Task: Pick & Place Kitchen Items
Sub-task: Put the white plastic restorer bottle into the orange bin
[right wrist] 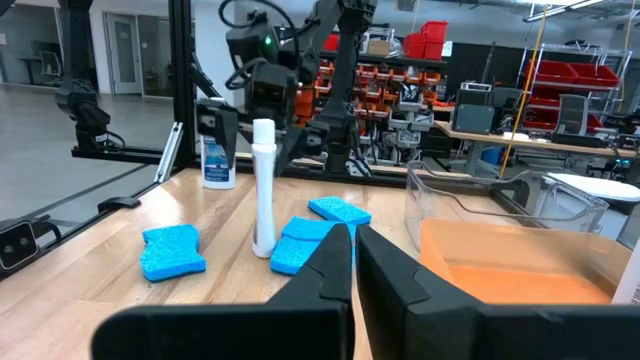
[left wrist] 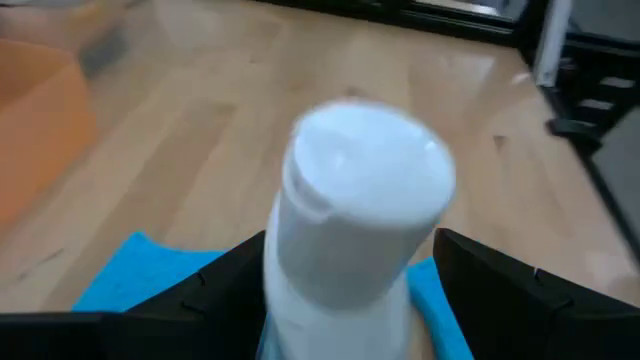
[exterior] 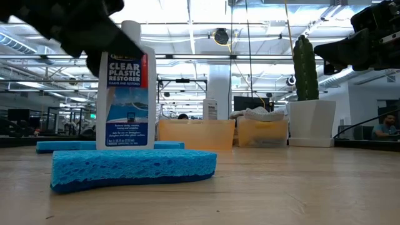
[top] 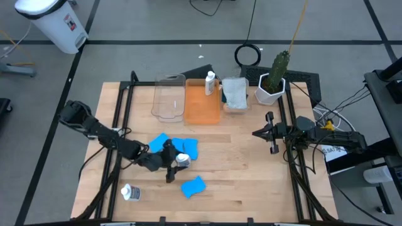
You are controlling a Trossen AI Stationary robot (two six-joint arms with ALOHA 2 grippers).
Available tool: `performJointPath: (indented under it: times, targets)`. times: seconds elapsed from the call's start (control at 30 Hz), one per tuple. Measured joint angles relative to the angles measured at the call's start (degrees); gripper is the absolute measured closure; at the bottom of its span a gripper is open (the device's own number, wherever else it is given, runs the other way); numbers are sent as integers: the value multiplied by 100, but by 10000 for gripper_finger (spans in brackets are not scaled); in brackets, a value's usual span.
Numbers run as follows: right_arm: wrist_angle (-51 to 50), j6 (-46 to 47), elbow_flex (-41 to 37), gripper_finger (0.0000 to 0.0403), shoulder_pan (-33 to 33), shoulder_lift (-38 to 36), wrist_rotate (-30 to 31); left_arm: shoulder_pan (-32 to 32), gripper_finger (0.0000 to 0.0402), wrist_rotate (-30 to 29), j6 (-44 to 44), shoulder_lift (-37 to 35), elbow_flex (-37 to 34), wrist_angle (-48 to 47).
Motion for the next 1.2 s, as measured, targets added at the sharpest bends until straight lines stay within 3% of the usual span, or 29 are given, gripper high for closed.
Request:
performJointPath:
  times: [0.13, 0.33, 0.47, 0.67, 0.97, 1.2]
  targets:
    - [0, 0, -1, 403, -1, -1, 0, 159, 124, 351, 20, -2, 353, -705]
    - [0, 0, -1, 403, -1, 0, 0, 377, 124, 423, 27, -2, 1030, -2598]
    - [0, 0, -1, 403, -1, -1, 0, 522, 124, 653, 203, -2, 1286, -3235]
    - [0, 0, -2, 403, -2, -1, 0, 692, 124, 1419, 498, -2, 1756, -3833]
    - [0, 0, 0, 403, -1, -1, 0, 804, 124, 1664, 1267, -2, 2221, -4327]
    - [0, 0, -1, 403, -1, -1, 0, 961, 124, 1859, 1282, 99, 2221, -4349]
